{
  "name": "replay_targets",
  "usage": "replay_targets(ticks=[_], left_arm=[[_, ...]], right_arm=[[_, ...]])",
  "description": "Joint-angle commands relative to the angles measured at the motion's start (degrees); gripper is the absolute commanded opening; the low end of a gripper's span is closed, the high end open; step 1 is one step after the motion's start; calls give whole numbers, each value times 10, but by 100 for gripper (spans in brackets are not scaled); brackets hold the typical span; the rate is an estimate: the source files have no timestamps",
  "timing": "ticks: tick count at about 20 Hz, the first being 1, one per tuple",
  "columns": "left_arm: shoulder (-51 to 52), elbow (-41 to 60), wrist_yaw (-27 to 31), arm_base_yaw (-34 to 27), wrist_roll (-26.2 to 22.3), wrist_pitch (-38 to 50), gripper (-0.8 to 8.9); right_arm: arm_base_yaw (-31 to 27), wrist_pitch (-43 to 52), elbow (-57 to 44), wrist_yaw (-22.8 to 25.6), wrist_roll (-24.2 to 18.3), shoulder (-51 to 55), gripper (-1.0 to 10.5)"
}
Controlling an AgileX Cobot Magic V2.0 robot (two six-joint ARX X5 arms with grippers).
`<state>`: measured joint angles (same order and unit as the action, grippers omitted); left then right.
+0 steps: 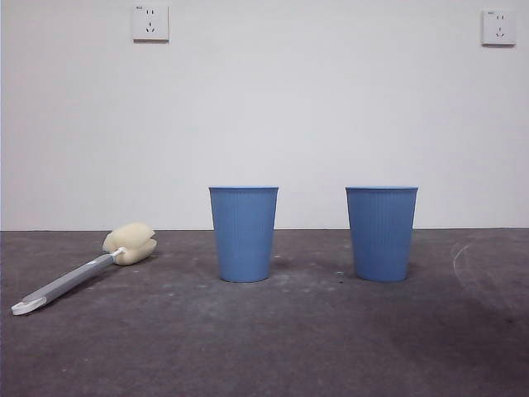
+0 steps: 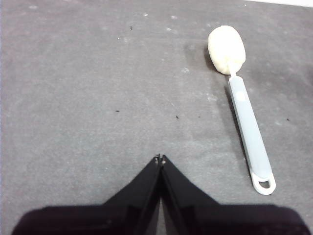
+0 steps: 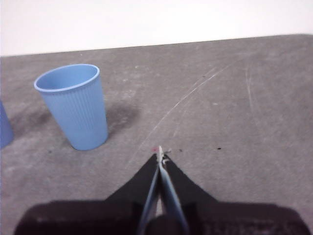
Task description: Pick up the cup brush,pick up the cup,insert the brush into the cup,clean the cup,put the cup brush back,put the cup back to the fixed position on the table
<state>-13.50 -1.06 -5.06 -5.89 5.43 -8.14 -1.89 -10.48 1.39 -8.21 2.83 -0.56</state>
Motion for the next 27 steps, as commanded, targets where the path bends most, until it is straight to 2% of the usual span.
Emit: replay_targets(ticks=[1, 3, 7, 11, 14, 19, 22, 24, 25, 26, 27], left_arm=[[0, -3, -30, -2, 25, -3, -8], [-1, -25, -69, -2, 31, -27, -8], [-16, -101, -92, -1, 43, -90, -8], [-45, -198, -154, -1, 64, -160, -8], [-70, -280, -198, -1, 43, -253, -8], [-97, -388, -209, 14, -19, -399, -8], [-103, -426, -208, 28, -41, -452, -8], [-107, -438, -208, 33, -42, -464, 6], [-110, -441, -209, 34, -40, -465, 53], [-113, -446, -208, 34, -39, -464, 199], [-117, -451, -208, 34, -37, -465, 426]], right_arm=[[0, -2, 0, -21, 75, 0, -10], [0, -3, 9, -45, 109, 0, -12], [0, -9, 64, -78, 136, -10, -12], [0, -80, 168, -125, 128, -58, -12], [0, -187, 269, -167, 61, -116, -12], [0, -374, 412, -174, -64, -214, -12], [0, -437, 463, -174, -104, -258, -12], [0, -440, 481, -174, -106, -276, 17], [0, -440, 486, -173, -106, -282, 63], [0, -440, 493, -174, -106, -287, 182], [0, -440, 498, -174, -104, -292, 349]])
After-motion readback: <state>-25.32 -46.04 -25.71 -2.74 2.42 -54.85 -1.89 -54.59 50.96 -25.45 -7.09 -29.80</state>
